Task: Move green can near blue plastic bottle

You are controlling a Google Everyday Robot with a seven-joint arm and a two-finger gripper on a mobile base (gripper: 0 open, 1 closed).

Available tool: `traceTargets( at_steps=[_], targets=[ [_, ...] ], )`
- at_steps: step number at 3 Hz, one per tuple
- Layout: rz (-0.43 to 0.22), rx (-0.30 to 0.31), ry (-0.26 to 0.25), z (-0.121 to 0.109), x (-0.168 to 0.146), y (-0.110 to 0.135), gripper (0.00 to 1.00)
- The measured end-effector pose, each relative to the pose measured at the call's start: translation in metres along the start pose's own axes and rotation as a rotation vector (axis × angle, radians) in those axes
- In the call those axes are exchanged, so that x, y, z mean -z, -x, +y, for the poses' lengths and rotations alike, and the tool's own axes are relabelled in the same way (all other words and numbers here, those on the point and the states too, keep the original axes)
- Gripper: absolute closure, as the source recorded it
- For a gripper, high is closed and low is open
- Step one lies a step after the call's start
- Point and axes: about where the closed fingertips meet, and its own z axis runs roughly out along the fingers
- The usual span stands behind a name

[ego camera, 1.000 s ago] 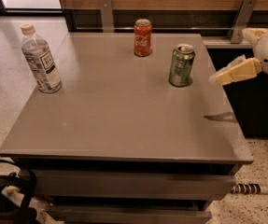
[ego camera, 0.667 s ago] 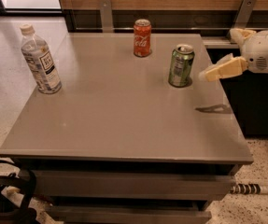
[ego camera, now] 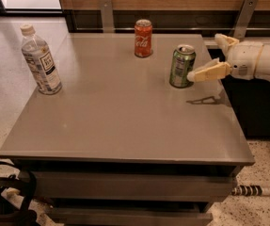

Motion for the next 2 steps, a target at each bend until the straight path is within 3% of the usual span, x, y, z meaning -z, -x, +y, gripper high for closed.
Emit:
traceTargets(
  at_steps=[1,2],
  targets=[
    [-0.120,-0.042,0.066,0.004,-0.018,-0.007,0.00],
    [-0.177,-0.076,0.116,0.009,-0.030,-0.010,0.00]
  ],
)
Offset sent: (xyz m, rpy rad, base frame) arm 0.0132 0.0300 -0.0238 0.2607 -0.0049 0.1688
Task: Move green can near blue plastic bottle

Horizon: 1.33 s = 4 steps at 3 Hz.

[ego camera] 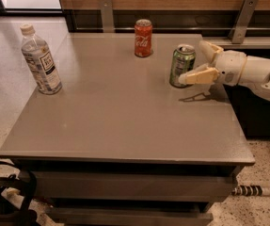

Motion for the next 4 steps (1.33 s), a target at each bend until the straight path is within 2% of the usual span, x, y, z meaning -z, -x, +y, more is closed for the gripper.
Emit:
traceTargets(
  at_steps=[1,2,4],
  targets=[
    [-0.024,-0.031,0.026,0.0038,-0.0063,-0.0042,0.00],
    [-0.024,-0.029,0.029,0.0049,-0.0087,-0.0035,0.16],
    [-0.025,-0.029,0.039,0.0075,-0.0142,-0.0024,0.62]
  ],
)
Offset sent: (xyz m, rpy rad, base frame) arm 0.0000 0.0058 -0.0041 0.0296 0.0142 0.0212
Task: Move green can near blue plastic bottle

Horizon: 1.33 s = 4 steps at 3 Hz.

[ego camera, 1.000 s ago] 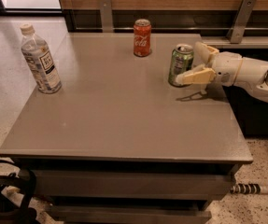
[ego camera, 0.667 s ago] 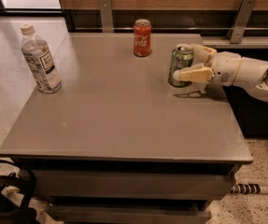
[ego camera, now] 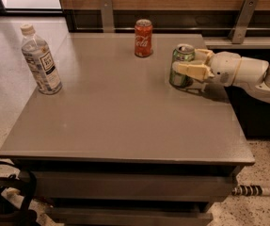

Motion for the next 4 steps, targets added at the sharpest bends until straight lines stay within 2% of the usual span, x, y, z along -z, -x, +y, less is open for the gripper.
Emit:
traceTargets(
  at_steps=[1,2,3,4],
  targets=[
    [-0.001,0.000,0.005,0.001,-0.003,0.000,0.86],
    [-0.002,0.000,0.010,0.002,-0.006,0.001,1.00],
    [0.004,0.001,0.017,0.005,-0.009,0.010,1.00],
    [-0.007,0.005,0.015,0.025,-0.017,0.040,1.00]
  ],
)
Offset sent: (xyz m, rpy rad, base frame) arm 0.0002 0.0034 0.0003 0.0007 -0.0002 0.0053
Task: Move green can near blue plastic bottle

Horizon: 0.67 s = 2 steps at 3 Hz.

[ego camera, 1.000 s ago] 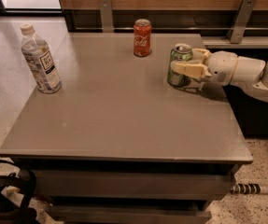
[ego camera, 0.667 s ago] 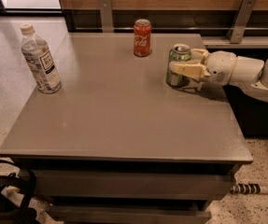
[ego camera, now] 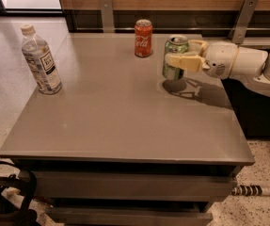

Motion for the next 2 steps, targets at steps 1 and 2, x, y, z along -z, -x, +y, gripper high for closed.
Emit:
traceTargets(
  at_steps=[1,2],
  targets=[
    [0.004,0.007,-0.007,0.046,-0.022,0.027,1.00],
    [0.009,0.015,-0.016,0.087,-0.045,0.039,1.00]
  ],
)
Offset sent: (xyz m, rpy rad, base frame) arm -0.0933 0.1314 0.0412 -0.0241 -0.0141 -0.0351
